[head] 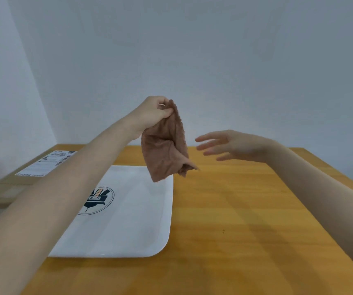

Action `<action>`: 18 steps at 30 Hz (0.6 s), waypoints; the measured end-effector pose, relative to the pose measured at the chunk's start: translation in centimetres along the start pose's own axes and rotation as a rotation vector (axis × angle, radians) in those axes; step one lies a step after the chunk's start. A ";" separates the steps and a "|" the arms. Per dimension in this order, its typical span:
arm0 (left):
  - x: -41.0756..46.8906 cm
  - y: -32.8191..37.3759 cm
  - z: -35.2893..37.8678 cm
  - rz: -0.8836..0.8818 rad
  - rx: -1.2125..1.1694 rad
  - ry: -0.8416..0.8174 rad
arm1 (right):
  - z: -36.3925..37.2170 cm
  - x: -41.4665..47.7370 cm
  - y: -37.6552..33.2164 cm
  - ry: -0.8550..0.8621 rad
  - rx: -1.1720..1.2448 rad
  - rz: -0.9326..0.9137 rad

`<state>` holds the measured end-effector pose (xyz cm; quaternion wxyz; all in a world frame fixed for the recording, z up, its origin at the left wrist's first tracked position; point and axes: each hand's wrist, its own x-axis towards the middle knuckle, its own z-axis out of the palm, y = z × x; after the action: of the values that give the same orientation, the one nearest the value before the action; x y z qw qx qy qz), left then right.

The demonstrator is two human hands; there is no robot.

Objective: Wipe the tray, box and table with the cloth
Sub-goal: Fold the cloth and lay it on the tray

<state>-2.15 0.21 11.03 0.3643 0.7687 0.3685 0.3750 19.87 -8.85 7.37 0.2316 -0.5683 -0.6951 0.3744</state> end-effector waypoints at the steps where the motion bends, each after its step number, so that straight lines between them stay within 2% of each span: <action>1: -0.1 0.3 0.3 0.049 0.064 0.015 | 0.4 0.2 -0.5 0.064 0.059 -0.034; 5: -0.2 1.5 1.8 0.246 0.264 0.097 | 2.7 1.4 -3.0 0.210 0.130 -0.119; 9: -0.4 1.7 2.1 0.319 0.296 0.209 | 4.2 2.4 -3.7 0.323 -0.099 -0.077; 13: -0.2 0.8 0.6 0.252 0.199 0.327 | 3.3 2.3 -1.8 0.377 0.078 -0.032; 18: -0.3 -0.6 -1.0 0.060 -0.003 0.328 | 1.9 1.3 -1.7 0.415 0.374 -0.136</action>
<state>-3.28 0.54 10.92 0.2891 0.7071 0.3995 0.5068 17.02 -8.23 7.42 0.4945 -0.5322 -0.5883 0.3552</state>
